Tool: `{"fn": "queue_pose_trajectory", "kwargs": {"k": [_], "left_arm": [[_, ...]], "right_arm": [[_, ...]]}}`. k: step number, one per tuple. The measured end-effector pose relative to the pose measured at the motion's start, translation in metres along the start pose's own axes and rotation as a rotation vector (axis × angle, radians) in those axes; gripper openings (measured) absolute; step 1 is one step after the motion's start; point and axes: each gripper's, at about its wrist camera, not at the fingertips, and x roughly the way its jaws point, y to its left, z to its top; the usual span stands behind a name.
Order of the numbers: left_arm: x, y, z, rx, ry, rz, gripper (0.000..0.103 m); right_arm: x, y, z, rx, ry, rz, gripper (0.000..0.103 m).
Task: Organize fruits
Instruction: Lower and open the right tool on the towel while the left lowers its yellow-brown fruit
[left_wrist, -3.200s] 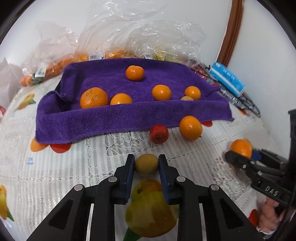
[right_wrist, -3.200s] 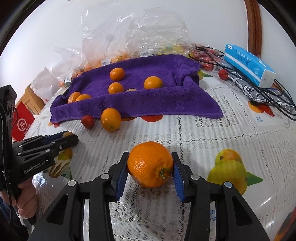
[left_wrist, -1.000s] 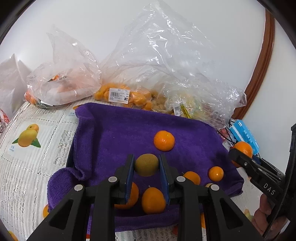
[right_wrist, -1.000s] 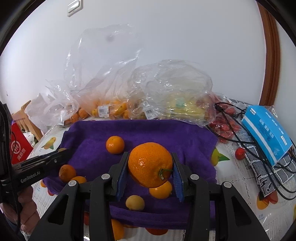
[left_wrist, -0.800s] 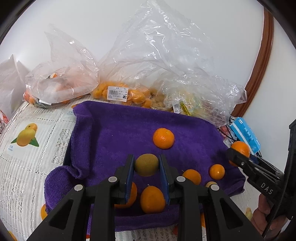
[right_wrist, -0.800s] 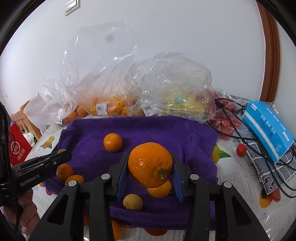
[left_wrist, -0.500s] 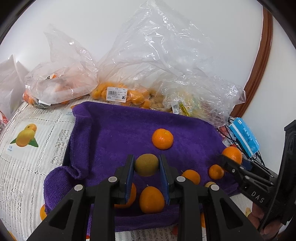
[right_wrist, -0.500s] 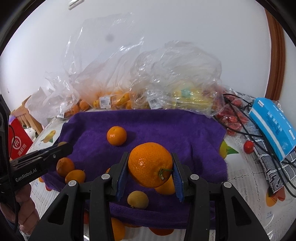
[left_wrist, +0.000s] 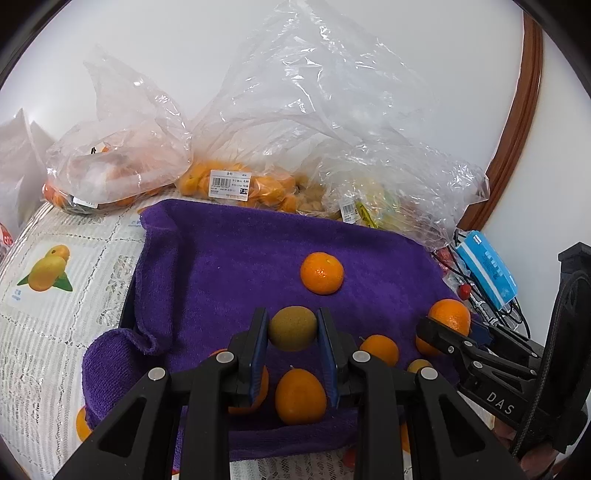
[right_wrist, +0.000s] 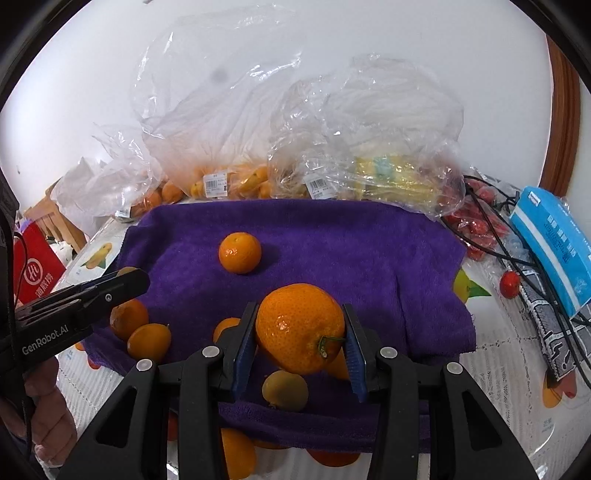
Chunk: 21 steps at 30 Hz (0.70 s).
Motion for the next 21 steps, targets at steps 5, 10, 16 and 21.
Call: {"fn": "queue_pose_trajectory", "kwargs": {"k": [5,10,16,21], "left_arm": [[-0.0001,-0.0001,-0.0006,0.0,-0.001,0.0,0.025],[0.0002,-0.0001,-0.0008,-0.004,-0.001,-0.004,0.025],[-0.0005,0.0004,0.0,-0.004,-0.005,-0.007,0.025],[-0.0006,0.0006,0.0001,-0.006,-0.008,-0.011,0.025]], "right_arm": [[0.0014,-0.0008,-0.0001,0.0,0.013,0.005,0.043],[0.0019,-0.001,0.0004,-0.005,0.019,0.002,0.043],[-0.0011,0.0004,0.0004,-0.011,0.009,0.002,0.044],[-0.0046,0.0009,0.0009,-0.019,0.001,0.006,0.044]]}}
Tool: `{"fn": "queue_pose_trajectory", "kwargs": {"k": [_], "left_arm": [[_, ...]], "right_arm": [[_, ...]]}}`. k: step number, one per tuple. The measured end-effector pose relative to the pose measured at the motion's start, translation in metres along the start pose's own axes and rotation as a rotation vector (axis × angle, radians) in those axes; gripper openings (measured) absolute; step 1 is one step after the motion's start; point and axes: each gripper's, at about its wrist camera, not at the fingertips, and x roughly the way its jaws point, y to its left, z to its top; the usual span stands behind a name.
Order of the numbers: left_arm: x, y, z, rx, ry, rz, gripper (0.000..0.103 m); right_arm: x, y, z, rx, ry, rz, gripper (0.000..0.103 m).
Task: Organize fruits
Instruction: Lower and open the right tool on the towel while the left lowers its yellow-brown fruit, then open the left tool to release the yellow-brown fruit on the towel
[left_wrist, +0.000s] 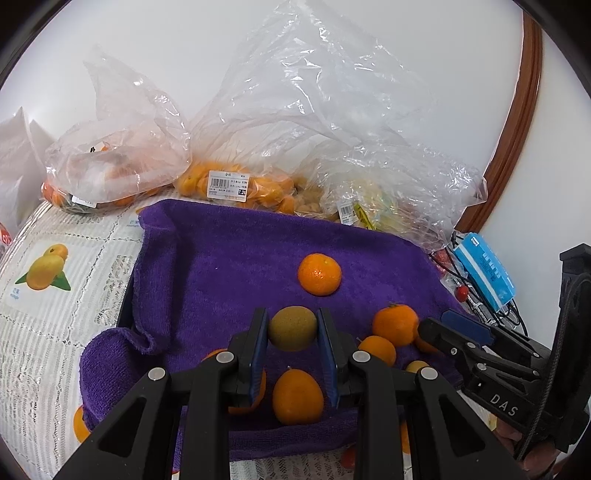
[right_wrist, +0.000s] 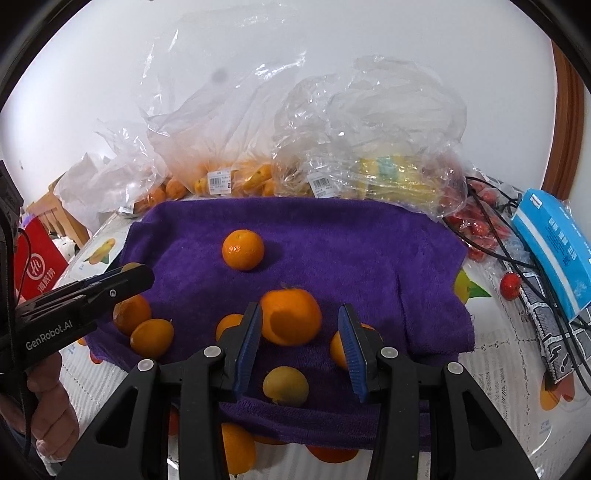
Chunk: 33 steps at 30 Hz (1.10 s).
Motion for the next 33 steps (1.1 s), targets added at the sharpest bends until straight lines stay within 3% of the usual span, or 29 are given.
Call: {"fn": "queue_pose_trajectory", "kwargs": {"k": [6,15,33], "left_arm": [[-0.001,-0.001,0.0,-0.007,-0.008,-0.027,0.025],[0.005,-0.006,-0.002,0.012,0.011,-0.013,0.025],[0.008,0.004,0.0,-0.045,0.023,0.003,0.025]], "right_arm": [[-0.009,-0.006,0.003,0.02,-0.024,0.0,0.044],[-0.009,-0.008,0.004,0.035,-0.022,0.003,0.044],[-0.007,-0.008,0.003,0.025,-0.008,-0.003,0.044]]}}
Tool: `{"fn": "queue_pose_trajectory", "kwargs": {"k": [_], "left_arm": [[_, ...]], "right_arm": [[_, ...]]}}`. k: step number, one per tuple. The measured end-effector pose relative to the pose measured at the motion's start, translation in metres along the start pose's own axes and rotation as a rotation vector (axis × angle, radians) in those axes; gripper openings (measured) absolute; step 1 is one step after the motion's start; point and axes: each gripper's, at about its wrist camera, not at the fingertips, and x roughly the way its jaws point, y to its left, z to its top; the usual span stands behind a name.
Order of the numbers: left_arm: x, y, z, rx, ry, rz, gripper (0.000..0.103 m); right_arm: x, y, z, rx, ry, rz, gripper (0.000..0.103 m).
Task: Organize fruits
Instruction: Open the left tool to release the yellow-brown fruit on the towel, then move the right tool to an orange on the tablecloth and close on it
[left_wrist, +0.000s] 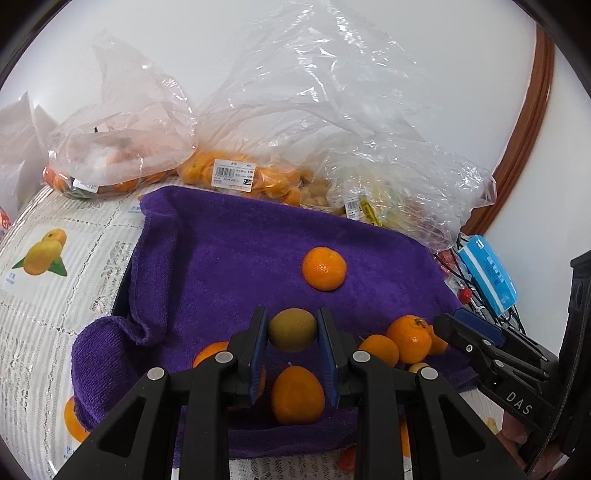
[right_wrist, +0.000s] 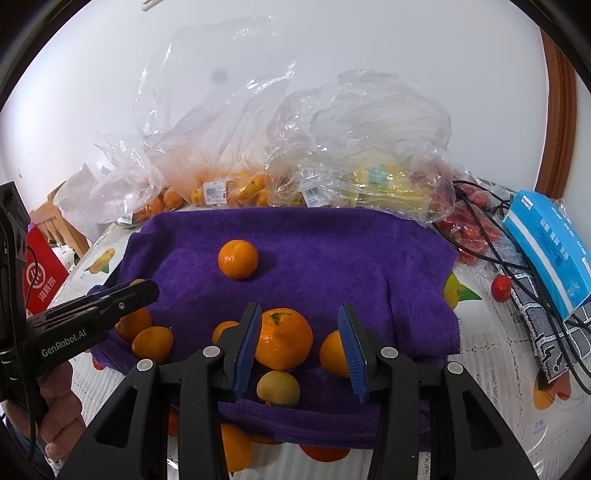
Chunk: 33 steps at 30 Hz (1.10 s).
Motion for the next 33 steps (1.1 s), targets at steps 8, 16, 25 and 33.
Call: {"fn": "queue_pose_trajectory", "kwargs": {"k": [8,16,25,33], "left_arm": [[-0.012,0.003,0.002,-0.019,-0.039,-0.027,0.038],[-0.015,0.003,0.003,-0.024,-0.045,-0.03,0.038],[-0.023,-0.001,-0.003,-0.006,-0.071,-0.006,0.038],[-0.037,0.003,-0.019,0.018,-0.076,0.016,0.038]], "right_arm": [[-0.001,0.0,0.0,-0.001,-0.004,-0.002,0.044],[-0.004,0.004,0.0,-0.016,-0.017,-0.006,0.044],[-0.015,0.018,-0.001,-0.053,-0.051,-0.015,0.044],[-0.039,0.027,-0.011,-0.036,-0.091,-0.022,0.044]]}}
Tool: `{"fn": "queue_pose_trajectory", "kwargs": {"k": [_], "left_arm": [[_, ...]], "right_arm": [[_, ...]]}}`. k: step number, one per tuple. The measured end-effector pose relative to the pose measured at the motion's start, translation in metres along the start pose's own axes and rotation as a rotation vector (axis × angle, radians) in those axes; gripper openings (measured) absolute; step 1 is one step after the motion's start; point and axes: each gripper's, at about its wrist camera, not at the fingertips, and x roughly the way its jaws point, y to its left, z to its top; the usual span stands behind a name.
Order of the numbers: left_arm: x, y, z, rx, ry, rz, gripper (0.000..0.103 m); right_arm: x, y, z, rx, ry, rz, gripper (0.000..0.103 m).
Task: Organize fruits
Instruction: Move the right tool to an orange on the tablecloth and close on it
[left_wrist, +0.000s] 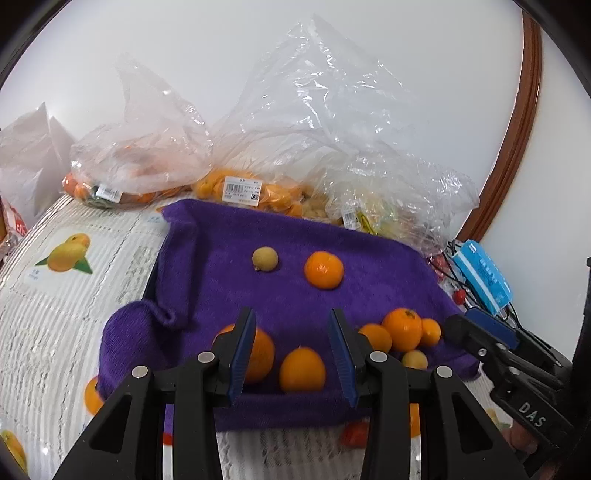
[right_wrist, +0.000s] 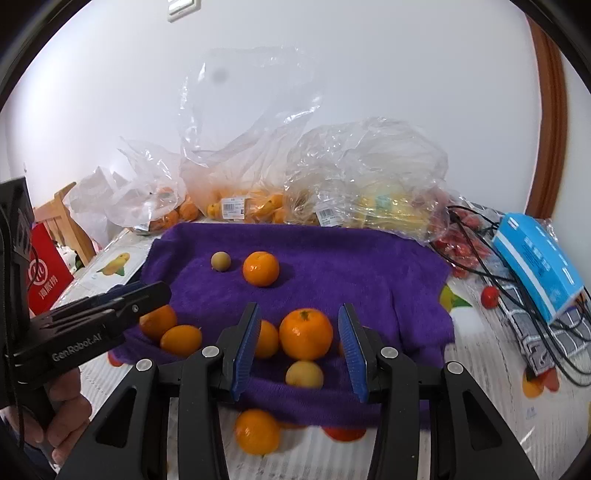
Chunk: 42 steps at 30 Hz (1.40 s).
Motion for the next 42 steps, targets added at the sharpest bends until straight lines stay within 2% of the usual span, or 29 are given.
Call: {"fn": "queue_pose_trajectory", "kwargs": {"k": [5,16,34,42], "left_arm": [[-0.008,0.004,-0.008,0.003,0.007,-0.003,0.038],[-0.027,0.011,-0.025,0.022,0.021,0.006,0.039],[-0.032,0.031,-0.025,-0.046,0.033,0.003,0.039],[-0.027,0.034,-0.025,-0.058,0.05,0.023,0.039]], "right_arm": [[-0.013,0.008,-0.011,-0.013,0.002,-0.033,0.044],[-0.021,0.018,-0.037,0.032,0.104,-0.024,0.044],[0.0,0.026,-0.063,0.057,0.216,-0.038,0.04],[0.004,0.021,-0.065,0.068,0.223,-0.032,0.04]]}}
